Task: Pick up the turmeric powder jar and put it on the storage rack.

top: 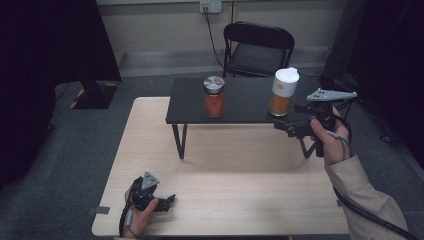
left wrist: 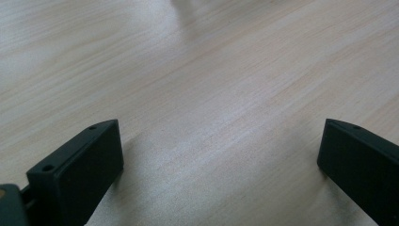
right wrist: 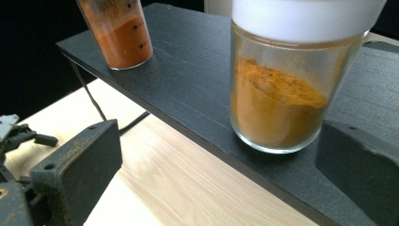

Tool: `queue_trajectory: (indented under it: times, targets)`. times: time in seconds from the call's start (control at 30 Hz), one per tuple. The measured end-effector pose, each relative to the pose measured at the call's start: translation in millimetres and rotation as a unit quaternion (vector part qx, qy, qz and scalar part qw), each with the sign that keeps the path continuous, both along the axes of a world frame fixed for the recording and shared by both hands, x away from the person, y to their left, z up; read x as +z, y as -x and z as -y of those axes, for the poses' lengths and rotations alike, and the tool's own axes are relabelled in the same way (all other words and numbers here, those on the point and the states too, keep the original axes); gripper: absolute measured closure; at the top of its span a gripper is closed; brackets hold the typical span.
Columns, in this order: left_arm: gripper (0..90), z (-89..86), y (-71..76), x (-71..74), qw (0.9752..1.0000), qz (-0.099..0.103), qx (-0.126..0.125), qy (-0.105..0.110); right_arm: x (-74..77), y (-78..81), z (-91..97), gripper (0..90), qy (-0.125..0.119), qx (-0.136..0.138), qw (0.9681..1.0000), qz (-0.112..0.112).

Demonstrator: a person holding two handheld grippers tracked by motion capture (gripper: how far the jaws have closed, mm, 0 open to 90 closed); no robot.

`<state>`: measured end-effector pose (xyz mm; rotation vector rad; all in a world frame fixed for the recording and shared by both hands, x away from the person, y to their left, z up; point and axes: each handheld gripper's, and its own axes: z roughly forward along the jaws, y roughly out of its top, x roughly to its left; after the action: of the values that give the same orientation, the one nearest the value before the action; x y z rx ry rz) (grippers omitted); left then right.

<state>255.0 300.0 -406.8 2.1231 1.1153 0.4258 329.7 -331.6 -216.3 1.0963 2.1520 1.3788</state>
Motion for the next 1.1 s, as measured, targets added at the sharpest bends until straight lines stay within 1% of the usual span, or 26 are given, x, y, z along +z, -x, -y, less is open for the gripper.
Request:
queue_trajectory:
  times: [0.07, 0.17, 0.27, 0.33, 0.43, 0.73, 0.8, 0.93, 1.0, 1.1]
  targets:
    - [0.0, 0.0, 0.0, 0.0, 1.0000, 0.000, 0.000, 0.000, -3.2, -1.1, 2.1, 0.4, -0.008, 0.011, 0.9999, 0.001]
    - [0.0, 0.0, 0.0, 0.0, 1.0000, 0.000, 0.000, 0.000, -6.2, -0.2, 0.1, 0.0, -0.005, 0.008, 0.9999, -0.004]
    - [0.0, 0.0, 0.0, 0.0, 1.0000, 0.000, 0.000, 0.000, -11.2, 1.2, 1.2, 0.0, -0.011, 0.010, 0.9999, -0.004]
    - [0.0, 0.0, 0.0, 0.0, 1.0000, 0.000, 0.000, 0.000, -15.3, 1.6, 3.8, 0.1, -0.021, 0.015, 0.9997, -0.004]
    - [0.0, 0.0, 0.0, 0.0, 1.0000, 0.000, 0.000, 0.000, -17.9, 5.2, 2.6, 0.0, -0.015, 0.015, 0.9998, -0.001]
    - [0.0, 0.0, 0.0, 0.0, 1.0000, 0.000, 0.000, 0.000, -28.4, 13.7, 1.9, 0.0, -0.016, 0.026, 0.9995, -0.001]
    - [0.0, 0.0, 0.0, 0.0, 1.0000, 0.000, 0.000, 0.000, -30.9, 16.4, 0.9, 0.0, -0.015, 0.025, 0.9996, 0.001]
    - [0.0, 0.0, 0.0, 0.0, 1.0000, 0.000, 0.000, 0.000, -36.3, 18.8, 0.8, 0.0, -0.016, 0.033, 0.9993, 0.000]
    - [0.0, 0.0, 0.0, 0.0, 1.0000, 0.000, 0.000, 0.000, -39.6, 20.1, 1.4, 0.0, -0.020, 0.035, 0.9992, 0.001]
    - [0.0, -0.1, 0.0, 0.0, 1.0000, 0.000, 0.000, 0.000, -41.5, 20.9, 0.5, 0.0, -0.017, 0.042, 0.9990, 0.000]
